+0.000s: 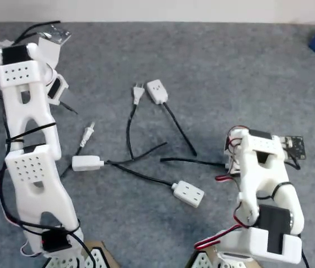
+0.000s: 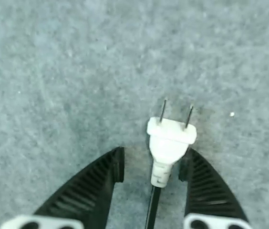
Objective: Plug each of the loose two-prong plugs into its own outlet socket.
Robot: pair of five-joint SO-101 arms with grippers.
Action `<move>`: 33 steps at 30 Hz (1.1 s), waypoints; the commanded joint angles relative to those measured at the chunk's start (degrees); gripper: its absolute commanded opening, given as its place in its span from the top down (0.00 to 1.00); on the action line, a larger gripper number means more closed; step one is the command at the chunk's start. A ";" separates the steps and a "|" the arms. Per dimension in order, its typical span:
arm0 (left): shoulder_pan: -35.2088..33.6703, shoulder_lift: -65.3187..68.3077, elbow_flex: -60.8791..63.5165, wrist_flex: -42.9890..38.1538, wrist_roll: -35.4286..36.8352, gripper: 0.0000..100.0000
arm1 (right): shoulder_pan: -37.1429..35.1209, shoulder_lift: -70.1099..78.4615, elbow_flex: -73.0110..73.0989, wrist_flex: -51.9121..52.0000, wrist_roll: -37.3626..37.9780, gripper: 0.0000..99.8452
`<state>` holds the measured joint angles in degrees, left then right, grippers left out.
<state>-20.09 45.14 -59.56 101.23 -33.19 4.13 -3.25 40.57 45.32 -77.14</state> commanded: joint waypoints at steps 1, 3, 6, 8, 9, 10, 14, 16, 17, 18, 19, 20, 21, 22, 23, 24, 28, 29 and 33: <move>-0.92 -0.31 -0.31 0.79 -0.53 0.65 | -1.01 -0.75 -0.75 -1.36 0.62 0.82; -1.01 -0.31 -0.31 0.79 -0.53 0.65 | -2.42 -0.75 -0.31 -1.19 0.62 0.82; -1.10 -0.31 -0.31 0.79 -0.53 0.65 | -5.05 -0.84 -0.92 4.26 0.62 0.82; -1.19 -0.31 -0.31 0.79 -0.53 0.65 | -6.29 -1.36 -3.38 8.31 0.62 0.82; -1.19 -0.31 -0.31 0.79 -0.53 0.65 | -6.64 -1.98 -4.97 9.89 0.62 0.82; -1.19 -0.31 -0.31 0.79 -0.53 0.65 | -6.64 -2.51 -6.02 11.12 0.62 0.82; -1.19 -0.31 -0.31 0.79 -0.53 0.65 | -6.55 -2.77 -6.81 11.65 0.62 0.82; -1.19 -0.31 -0.31 0.79 -0.53 0.65 | -6.46 -1.71 -6.81 11.65 0.62 0.82; -1.27 -0.31 -0.22 0.79 -0.53 0.65 | -6.37 -1.01 -6.81 11.65 0.62 0.82; -1.54 -0.31 -0.22 0.79 -0.53 0.65 | -6.20 -0.31 -6.81 11.65 0.62 0.82; -1.71 -0.31 -0.22 0.79 -0.53 0.65 | -5.58 0.31 -6.99 11.65 0.62 0.82; -1.89 -0.31 -0.22 0.79 -0.53 0.65 | -4.97 0.75 -7.25 11.65 0.62 0.82; -2.24 -0.31 -0.22 0.79 -0.53 0.65 | -4.26 1.19 -7.25 11.65 0.62 0.82; -2.42 -0.31 -0.22 0.79 -0.53 0.65 | -3.74 1.45 -7.25 11.65 0.62 0.82; -2.42 -0.31 -0.22 0.79 -0.53 0.65 | -3.30 1.36 -7.25 11.74 0.62 0.82; -2.42 -0.31 -0.22 0.79 -0.62 0.65 | -3.12 1.36 -7.25 11.91 0.62 0.82; -2.42 -0.31 -0.22 0.79 -0.62 0.65 | -1.80 1.36 -7.34 11.82 0.70 0.82; -2.42 -0.31 -0.22 0.79 -0.62 0.65 | -1.36 1.36 -7.34 11.65 0.70 0.82; -2.42 -0.31 -0.22 0.79 -0.62 0.65 | -1.01 1.36 -7.34 11.65 0.70 0.82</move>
<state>-22.11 45.14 -59.56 101.23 -33.19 2.29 -1.41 35.74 56.66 -77.14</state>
